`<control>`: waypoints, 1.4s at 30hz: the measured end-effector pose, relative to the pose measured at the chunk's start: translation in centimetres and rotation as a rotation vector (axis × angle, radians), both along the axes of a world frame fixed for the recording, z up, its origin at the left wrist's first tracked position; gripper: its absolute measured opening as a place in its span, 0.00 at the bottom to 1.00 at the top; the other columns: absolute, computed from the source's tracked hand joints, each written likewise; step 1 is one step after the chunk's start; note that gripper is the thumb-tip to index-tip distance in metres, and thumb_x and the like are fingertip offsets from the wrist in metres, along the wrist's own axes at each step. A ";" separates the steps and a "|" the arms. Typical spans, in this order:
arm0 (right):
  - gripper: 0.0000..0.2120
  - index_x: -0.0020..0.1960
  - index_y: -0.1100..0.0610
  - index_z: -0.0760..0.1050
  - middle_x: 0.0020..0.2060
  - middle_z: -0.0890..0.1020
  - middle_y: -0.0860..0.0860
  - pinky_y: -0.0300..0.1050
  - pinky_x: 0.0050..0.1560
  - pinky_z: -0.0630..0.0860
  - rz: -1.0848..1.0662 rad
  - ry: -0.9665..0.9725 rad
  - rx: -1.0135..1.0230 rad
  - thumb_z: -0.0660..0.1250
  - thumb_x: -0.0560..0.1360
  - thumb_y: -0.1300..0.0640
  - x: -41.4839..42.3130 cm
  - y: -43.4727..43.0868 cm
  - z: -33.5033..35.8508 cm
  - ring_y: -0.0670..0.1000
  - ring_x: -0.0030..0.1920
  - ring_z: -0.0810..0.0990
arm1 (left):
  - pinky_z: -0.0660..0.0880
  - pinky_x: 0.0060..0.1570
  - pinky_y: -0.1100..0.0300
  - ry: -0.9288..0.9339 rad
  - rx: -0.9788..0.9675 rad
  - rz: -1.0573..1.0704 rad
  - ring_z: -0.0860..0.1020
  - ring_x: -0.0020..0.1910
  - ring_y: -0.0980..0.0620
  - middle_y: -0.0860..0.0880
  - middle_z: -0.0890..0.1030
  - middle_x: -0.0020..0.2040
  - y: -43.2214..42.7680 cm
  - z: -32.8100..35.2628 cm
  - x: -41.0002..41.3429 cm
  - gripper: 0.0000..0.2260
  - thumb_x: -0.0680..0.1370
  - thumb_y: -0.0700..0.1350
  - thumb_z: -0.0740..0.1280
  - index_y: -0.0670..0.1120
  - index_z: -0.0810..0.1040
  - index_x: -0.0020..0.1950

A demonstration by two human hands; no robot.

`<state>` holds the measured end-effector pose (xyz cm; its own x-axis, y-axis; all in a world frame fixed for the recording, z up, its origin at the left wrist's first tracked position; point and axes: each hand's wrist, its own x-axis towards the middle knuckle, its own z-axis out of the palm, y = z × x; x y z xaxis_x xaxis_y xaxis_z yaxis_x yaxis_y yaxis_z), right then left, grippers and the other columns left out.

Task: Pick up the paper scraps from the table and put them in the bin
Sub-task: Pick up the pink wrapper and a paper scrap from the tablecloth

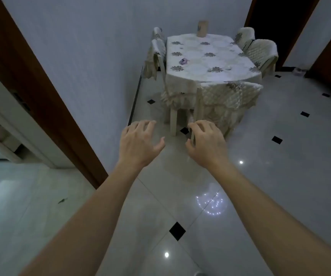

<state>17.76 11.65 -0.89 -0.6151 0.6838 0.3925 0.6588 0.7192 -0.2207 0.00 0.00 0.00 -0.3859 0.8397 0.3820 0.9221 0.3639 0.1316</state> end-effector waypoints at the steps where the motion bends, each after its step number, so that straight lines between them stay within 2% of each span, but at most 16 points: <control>1: 0.21 0.65 0.57 0.76 0.59 0.79 0.57 0.55 0.60 0.74 0.010 -0.001 -0.009 0.67 0.73 0.53 -0.4 0.6 0.0 0.60 0.62 0.75 | 0.72 0.61 0.47 -0.007 -0.005 -0.008 0.75 0.63 0.46 0.47 0.77 0.64 0.6 0.0 -0.4 0.27 0.76 0.64 0.57 0.49 0.70 0.69; 9: 0.22 0.66 0.57 0.76 0.59 0.79 0.57 0.57 0.62 0.75 0.011 0.007 -0.028 0.65 0.73 0.53 -5.2 8.3 -1.0 0.60 0.62 0.76 | 0.72 0.60 0.49 0.031 0.030 0.006 0.75 0.62 0.47 0.49 0.78 0.63 8.5 -1.2 -5.1 0.25 0.76 0.63 0.59 0.50 0.71 0.68; 16: 0.22 0.65 0.57 0.76 0.61 0.79 0.57 0.55 0.64 0.74 0.055 0.035 -0.013 0.67 0.73 0.52 -10.9 20.4 -0.5 0.58 0.63 0.76 | 0.73 0.54 0.50 0.051 0.046 0.079 0.77 0.57 0.46 0.47 0.80 0.59 20.2 -0.8 -9.6 0.24 0.75 0.60 0.65 0.48 0.74 0.65; 23: 0.22 0.65 0.56 0.76 0.60 0.79 0.55 0.54 0.63 0.74 0.095 0.058 -0.041 0.66 0.72 0.51 -16.2 31.6 0.4 0.57 0.63 0.75 | 0.74 0.51 0.51 0.024 0.035 0.126 0.78 0.54 0.46 0.48 0.80 0.58 31.0 -0.5 -13.9 0.24 0.74 0.61 0.64 0.48 0.75 0.65; 30: 0.21 0.64 0.53 0.76 0.58 0.80 0.53 0.52 0.61 0.74 0.099 0.065 -0.044 0.68 0.71 0.52 -21.5 39.0 -0.6 0.56 0.60 0.76 | 0.74 0.52 0.50 0.006 0.039 0.132 0.78 0.55 0.47 0.49 0.80 0.58 37.9 -1.0 -19.0 0.25 0.74 0.62 0.60 0.48 0.75 0.65; 33: 0.19 0.61 0.53 0.77 0.57 0.80 0.53 0.51 0.59 0.73 0.088 0.057 -0.048 0.67 0.71 0.52 -24.6 41.7 -1.4 0.56 0.60 0.76 | 0.74 0.52 0.50 0.003 0.049 0.138 0.78 0.55 0.47 0.49 0.80 0.59 40.6 -1.8 -22.2 0.25 0.75 0.62 0.62 0.48 0.75 0.65; 37: 0.19 0.61 0.55 0.77 0.58 0.80 0.54 0.54 0.59 0.76 0.104 0.052 -0.055 0.66 0.71 0.51 -30.2 45.7 -2.8 0.57 0.60 0.76 | 0.73 0.54 0.50 -0.010 0.044 0.138 0.77 0.57 0.48 0.49 0.79 0.61 44.5 -2.5 -27.7 0.25 0.75 0.62 0.62 0.49 0.74 0.66; 42: 0.20 0.60 0.57 0.78 0.54 0.81 0.56 0.54 0.54 0.77 0.081 0.054 -0.046 0.69 0.69 0.54 -39.6 50.7 -3.6 0.58 0.55 0.79 | 0.73 0.55 0.50 -0.016 0.047 0.127 0.76 0.58 0.48 0.50 0.79 0.61 49.8 -2.4 -37.1 0.25 0.75 0.61 0.61 0.49 0.73 0.66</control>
<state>-21.83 62.33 -4.48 -0.6475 0.6512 0.3958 0.5854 0.7576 -0.2888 -37.12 49.77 -2.44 -0.4940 0.7652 0.4127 0.8668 0.4703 0.1657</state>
